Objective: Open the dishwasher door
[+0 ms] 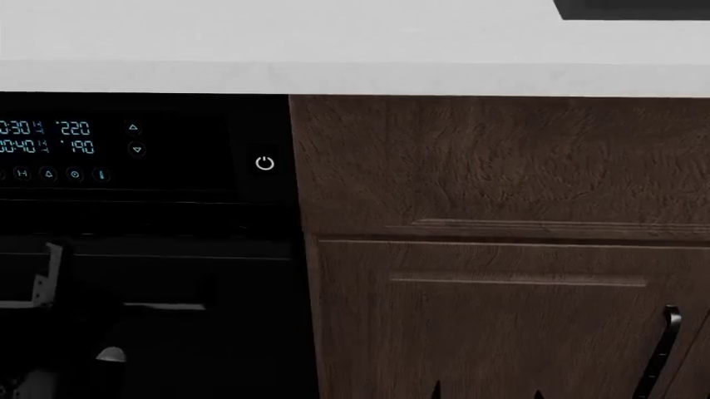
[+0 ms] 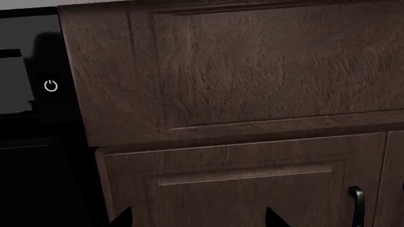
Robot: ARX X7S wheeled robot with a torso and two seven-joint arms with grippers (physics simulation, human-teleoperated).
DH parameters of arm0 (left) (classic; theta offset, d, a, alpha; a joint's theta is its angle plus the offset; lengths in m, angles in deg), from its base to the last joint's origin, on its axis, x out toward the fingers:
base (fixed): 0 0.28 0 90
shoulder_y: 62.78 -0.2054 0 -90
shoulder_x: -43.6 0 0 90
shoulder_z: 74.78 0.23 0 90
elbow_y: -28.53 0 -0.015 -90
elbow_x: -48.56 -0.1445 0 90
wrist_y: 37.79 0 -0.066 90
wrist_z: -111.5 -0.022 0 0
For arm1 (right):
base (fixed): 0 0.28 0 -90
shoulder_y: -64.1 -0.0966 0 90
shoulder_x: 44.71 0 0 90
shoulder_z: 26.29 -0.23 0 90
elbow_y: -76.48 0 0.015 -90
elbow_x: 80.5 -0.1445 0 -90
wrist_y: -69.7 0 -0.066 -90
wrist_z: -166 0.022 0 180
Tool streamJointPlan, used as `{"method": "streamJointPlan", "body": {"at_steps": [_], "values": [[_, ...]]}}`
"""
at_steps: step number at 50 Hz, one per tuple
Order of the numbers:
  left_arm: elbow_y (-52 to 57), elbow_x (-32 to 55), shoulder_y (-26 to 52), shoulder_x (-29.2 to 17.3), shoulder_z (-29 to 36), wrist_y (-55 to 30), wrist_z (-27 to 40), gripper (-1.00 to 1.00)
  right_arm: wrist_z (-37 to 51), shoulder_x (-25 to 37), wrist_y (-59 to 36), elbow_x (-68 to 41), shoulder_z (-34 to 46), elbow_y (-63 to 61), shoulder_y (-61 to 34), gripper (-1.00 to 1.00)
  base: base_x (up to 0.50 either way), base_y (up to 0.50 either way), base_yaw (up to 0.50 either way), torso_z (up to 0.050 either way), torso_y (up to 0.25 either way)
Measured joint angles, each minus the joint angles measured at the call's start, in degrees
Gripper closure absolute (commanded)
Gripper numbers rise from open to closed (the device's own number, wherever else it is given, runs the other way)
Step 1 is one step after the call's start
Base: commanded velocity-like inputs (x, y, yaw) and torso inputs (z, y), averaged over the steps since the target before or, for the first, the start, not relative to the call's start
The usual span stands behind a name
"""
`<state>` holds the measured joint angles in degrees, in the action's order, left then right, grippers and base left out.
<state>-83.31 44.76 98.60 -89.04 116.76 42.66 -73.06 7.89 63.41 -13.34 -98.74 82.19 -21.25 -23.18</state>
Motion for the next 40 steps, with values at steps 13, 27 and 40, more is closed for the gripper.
{"method": "streamJointPlan", "body": {"at_steps": [13,27,40], "values": [[8.4,0.5,0.7,-4.0,0.9,-3.7,-2.9,1.0,0.2,0.1,0.2,-0.1,0.2,-0.2,0.1,-1.0,0.0,0.0,0.0,0.0,0.0],[17.8,3.5,1.0,-8.3,1.1,-8.4,-5.8,1.0,0.1,0.2,1.0,-0.4,0.3,0.3,0.2,-1.0,0.0,0.0,0.0,-0.001,0.0],[26.6,6.3,1.1,-12.8,1.9,-11.9,-8.7,1.0,0.1,0.3,1.2,-0.5,0.5,0.0,0.2,-1.0,0.0,0.0,0.0,-0.001,0.0]]}}
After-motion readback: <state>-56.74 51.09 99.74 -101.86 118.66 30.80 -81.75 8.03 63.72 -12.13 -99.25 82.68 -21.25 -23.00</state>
